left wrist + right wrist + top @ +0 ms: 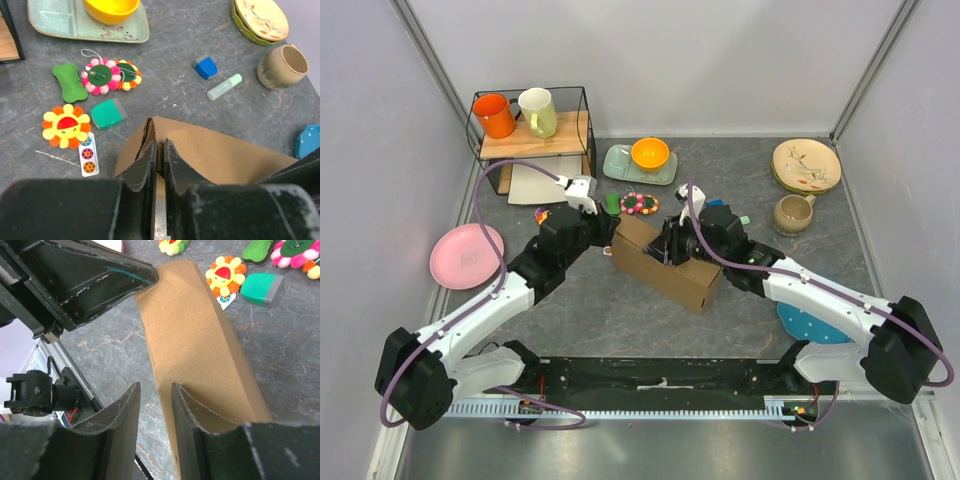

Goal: Fold the paper box

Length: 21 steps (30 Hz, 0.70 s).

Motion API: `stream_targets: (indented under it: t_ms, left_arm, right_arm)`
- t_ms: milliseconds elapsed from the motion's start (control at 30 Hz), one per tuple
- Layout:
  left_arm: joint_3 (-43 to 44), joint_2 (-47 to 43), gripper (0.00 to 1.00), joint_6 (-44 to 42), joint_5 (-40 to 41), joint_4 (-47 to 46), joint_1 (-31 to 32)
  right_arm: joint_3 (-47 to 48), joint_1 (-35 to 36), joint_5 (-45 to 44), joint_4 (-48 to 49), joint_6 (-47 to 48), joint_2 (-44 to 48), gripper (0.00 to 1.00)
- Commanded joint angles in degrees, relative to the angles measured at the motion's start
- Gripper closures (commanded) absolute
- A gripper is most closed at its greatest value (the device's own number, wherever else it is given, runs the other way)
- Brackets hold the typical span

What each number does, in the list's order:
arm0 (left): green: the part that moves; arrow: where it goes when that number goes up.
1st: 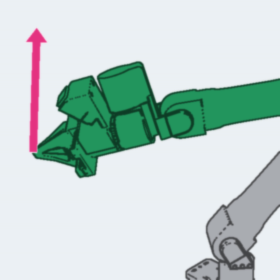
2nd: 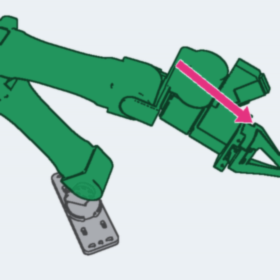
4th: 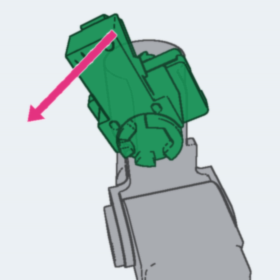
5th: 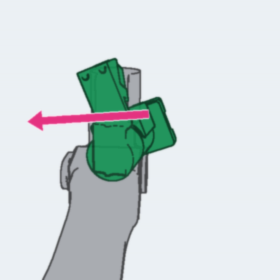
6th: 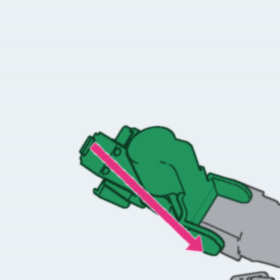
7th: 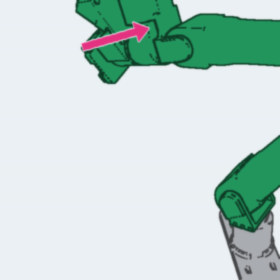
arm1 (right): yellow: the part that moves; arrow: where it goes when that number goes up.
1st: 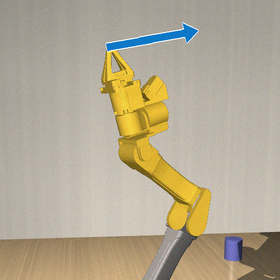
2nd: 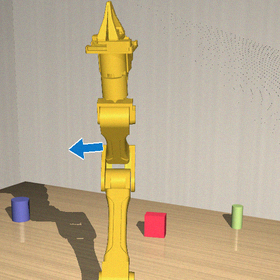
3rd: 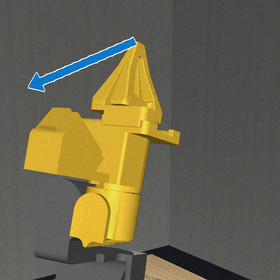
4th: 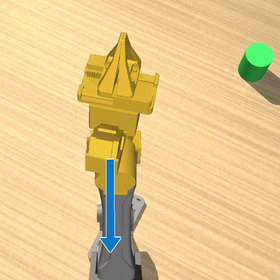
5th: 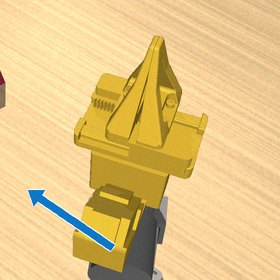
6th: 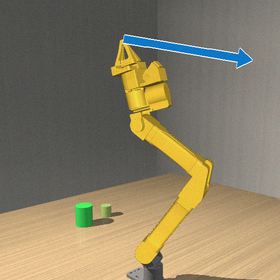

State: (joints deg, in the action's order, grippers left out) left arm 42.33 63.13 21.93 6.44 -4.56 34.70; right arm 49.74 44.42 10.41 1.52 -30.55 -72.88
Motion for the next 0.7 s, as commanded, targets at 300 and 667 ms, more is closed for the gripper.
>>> stream_targets:
  t_ms: [300,667]
  left_arm:
    - [-4.0,-7.0,0.85,1.1,-3.4,15.0,0.2]
    - [-4.3,-8.7,0.83,2.0,-4.6,15.6,0.2]
  right_arm:
    - [-1.8,-0.6,-14.5,-27.8,11.8,4.5,0.58]
    - [-0.8,-0.6,-17.4,-30.1,13.1,3.0,0.58]
